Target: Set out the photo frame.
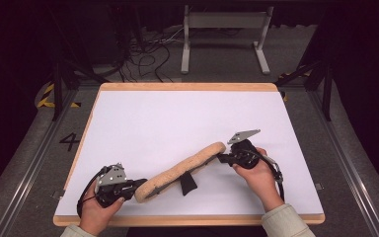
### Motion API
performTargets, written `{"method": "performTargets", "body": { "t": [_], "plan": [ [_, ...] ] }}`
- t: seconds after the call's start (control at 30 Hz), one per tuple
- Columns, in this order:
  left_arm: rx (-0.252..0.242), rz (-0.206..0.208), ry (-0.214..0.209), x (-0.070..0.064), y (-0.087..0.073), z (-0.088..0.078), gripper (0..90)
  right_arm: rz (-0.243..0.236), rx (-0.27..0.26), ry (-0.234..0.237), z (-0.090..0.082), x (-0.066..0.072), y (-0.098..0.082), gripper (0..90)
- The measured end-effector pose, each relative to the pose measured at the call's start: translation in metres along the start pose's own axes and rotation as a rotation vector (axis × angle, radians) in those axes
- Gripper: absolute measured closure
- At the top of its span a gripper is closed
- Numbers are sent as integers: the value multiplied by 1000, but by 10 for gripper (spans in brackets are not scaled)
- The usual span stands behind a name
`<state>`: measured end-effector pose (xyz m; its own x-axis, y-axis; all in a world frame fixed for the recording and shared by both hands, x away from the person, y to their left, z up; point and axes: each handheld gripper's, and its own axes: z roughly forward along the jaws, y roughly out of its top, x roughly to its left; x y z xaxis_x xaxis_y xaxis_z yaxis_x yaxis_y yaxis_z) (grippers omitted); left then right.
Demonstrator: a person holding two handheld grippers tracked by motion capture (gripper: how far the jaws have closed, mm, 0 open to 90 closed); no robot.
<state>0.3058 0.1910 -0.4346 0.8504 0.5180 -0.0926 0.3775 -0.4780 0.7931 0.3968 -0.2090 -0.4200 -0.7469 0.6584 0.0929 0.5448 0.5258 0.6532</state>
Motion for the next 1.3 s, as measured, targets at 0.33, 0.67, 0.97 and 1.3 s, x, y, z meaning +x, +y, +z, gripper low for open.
{"method": "performTargets", "body": {
  "t": [0.33, 0.67, 0.97, 1.3],
  "plan": [
    [9, 8, 13, -9, -7, -7, 861, 37, -37, -7, 17, -8, 12, 900],
    [0, -9, 22, -5, -12, -11, 861, -20, -35, 9, 4, 14, 6, 900],
    [-6, -24, 6, 0, -10, -8, 863, -94, -131, 92, -4, 65, 3, 900],
    [0, -29, -6, 2, -8, -4, 864, -169, -115, 196, 24, 115, 2, 900]
  ]
}}
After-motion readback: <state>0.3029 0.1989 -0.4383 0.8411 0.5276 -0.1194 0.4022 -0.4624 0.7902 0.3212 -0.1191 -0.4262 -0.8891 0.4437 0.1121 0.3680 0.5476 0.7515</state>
